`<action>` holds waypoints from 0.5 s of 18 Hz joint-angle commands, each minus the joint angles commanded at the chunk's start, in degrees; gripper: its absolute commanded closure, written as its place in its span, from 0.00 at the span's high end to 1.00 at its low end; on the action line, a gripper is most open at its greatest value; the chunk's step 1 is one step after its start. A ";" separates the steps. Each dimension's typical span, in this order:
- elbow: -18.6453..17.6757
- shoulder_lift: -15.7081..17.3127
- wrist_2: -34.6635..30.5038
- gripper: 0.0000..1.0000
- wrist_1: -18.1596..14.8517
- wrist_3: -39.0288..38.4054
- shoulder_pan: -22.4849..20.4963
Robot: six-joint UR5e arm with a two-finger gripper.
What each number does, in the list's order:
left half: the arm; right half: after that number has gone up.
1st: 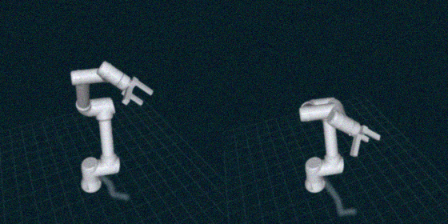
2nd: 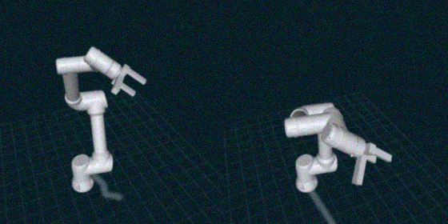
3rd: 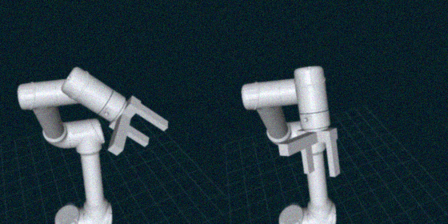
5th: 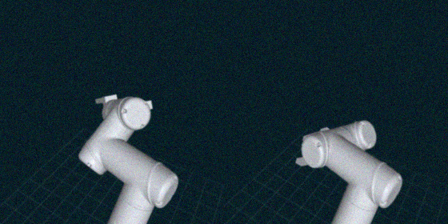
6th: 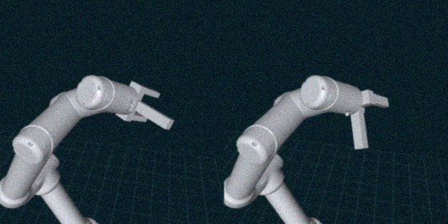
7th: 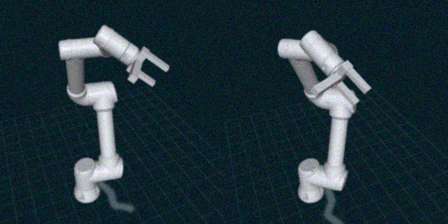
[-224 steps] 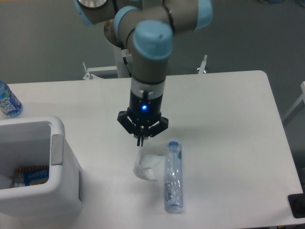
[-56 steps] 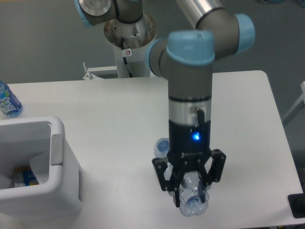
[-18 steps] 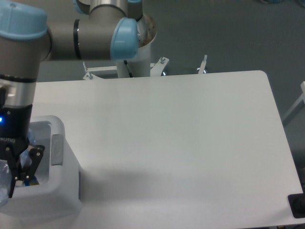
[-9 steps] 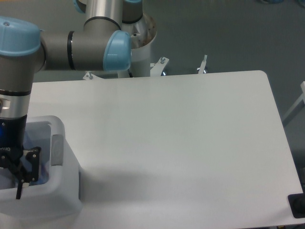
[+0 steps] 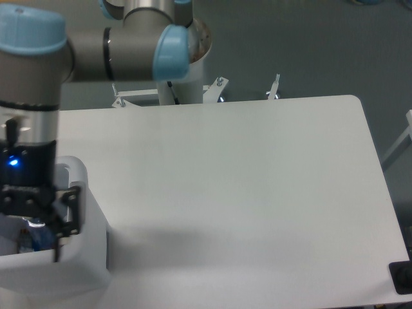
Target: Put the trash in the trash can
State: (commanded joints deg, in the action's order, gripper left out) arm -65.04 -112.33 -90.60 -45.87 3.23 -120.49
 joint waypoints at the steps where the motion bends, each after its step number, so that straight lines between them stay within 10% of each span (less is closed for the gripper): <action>1: -0.26 1.14 -1.32 1.00 -2.10 3.24 -1.40; 9: -5.97 9.76 -11.60 1.00 -20.64 28.31 -6.07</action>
State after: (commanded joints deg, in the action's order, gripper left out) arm -71.01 -102.58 -102.20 -66.51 31.54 -126.56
